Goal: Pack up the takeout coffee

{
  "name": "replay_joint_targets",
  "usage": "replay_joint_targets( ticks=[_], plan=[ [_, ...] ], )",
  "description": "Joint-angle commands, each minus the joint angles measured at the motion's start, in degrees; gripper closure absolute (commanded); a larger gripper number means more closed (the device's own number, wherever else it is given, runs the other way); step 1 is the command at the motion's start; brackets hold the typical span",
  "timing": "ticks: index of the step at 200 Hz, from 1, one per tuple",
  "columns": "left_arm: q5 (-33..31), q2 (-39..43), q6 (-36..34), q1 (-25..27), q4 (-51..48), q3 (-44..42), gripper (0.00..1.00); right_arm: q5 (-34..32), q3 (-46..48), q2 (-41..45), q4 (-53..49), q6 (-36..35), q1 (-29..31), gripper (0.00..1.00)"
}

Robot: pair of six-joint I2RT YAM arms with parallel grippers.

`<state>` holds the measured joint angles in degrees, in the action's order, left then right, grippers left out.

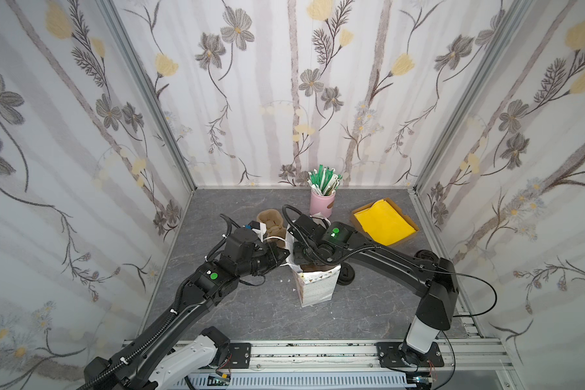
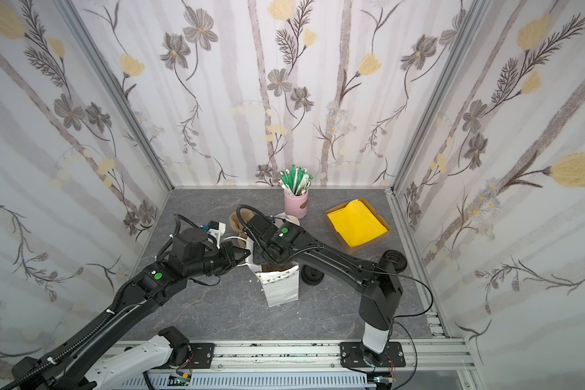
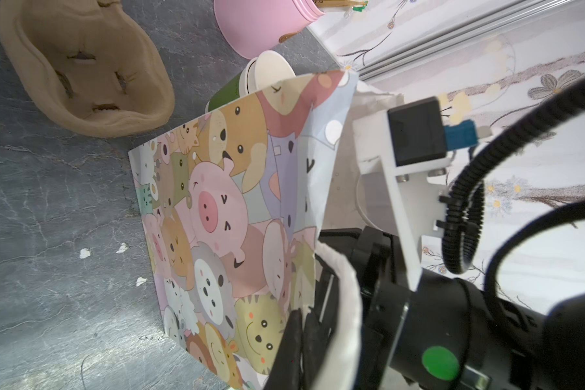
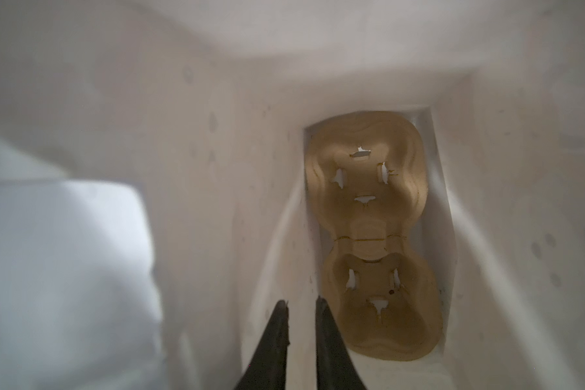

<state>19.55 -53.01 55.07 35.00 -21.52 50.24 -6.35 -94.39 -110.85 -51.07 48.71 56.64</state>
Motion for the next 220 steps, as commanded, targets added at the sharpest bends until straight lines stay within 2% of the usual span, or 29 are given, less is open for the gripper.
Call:
replay_joint_targets(
  ticks=[1, 79, 112, 140, 159, 220],
  plan=[
    [0.0, 0.4, -0.7, -0.5, 0.5, 0.0, 1.0, -0.2, 0.0, -1.2, 1.0, -2.1, -0.6, 0.79],
    [0.4, -0.2, -1.0, -1.6, 0.2, -0.1, 1.0, 1.5, -0.1, -1.9, 1.3, -11.0, 0.0, 0.76],
    [0.9, -0.6, -1.6, -1.9, 0.1, 0.3, 1.0, 4.0, 0.2, -3.3, 0.8, -13.7, -0.3, 0.7],
    [0.9, -0.4, -2.0, -1.8, 0.0, 0.7, 1.0, 3.7, 0.6, -4.5, 0.0, -12.3, -1.1, 0.69],
    [1.1, -0.3, -2.1, -1.8, -0.2, 0.7, 1.0, 2.0, 1.4, -4.4, -0.2, -10.3, -1.9, 0.65],
    [1.2, 0.1, -1.8, -1.8, -0.4, 0.5, 1.0, 0.9, 1.8, -5.4, 0.3, -8.5, -3.9, 0.64]
  ],
)
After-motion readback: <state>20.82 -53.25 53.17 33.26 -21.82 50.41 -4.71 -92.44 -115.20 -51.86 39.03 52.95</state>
